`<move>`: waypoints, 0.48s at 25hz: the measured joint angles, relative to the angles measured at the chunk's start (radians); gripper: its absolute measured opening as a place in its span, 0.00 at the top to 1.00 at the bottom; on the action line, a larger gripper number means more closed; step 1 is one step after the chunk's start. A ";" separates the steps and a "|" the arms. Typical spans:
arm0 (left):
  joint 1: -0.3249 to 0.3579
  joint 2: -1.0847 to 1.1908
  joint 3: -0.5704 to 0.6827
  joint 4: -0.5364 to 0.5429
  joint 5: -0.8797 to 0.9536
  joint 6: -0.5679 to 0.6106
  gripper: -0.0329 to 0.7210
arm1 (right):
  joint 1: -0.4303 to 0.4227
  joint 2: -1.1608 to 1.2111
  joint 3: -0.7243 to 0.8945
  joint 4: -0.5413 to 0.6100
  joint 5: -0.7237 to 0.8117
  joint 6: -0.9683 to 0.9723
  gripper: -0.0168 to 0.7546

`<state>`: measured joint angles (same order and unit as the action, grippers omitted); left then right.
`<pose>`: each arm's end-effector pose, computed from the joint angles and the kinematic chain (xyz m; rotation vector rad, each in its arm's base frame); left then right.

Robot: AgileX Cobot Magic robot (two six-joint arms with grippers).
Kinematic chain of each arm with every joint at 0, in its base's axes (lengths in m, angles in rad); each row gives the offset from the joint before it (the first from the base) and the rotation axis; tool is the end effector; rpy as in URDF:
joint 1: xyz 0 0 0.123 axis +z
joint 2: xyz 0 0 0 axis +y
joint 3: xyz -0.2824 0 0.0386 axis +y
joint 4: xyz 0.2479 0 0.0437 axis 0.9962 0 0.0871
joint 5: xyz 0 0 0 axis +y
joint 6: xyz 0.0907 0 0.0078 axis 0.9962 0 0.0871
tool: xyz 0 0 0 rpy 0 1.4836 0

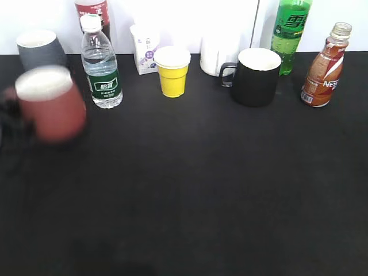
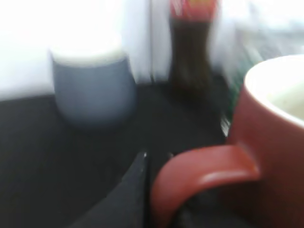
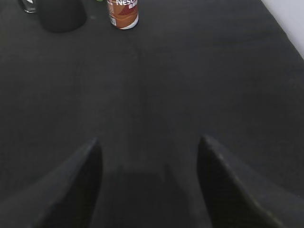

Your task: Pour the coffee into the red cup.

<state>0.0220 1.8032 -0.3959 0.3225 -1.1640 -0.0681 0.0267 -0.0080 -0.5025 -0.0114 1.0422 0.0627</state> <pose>0.2723 -0.0205 0.1361 0.2513 1.7246 -0.1952 -0.0056 -0.0010 0.2793 0.0367 2.0152 0.0433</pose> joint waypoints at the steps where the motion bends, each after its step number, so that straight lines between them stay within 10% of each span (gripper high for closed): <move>1: 0.000 -0.009 0.040 0.046 0.003 0.000 0.87 | 0.000 0.000 0.000 0.000 0.000 0.000 0.33; 4: -0.053 -0.020 0.064 0.129 0.005 0.002 0.87 | 0.000 -0.001 -0.012 0.000 -0.042 0.000 0.33; 12: -0.246 -0.020 0.016 0.148 0.004 0.002 0.87 | 0.000 0.427 0.167 0.000 -0.976 0.000 0.33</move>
<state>-0.2235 1.7834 -0.3799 0.4709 -1.1603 -0.0658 0.0267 0.4187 -0.3354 -0.0114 0.0659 0.0627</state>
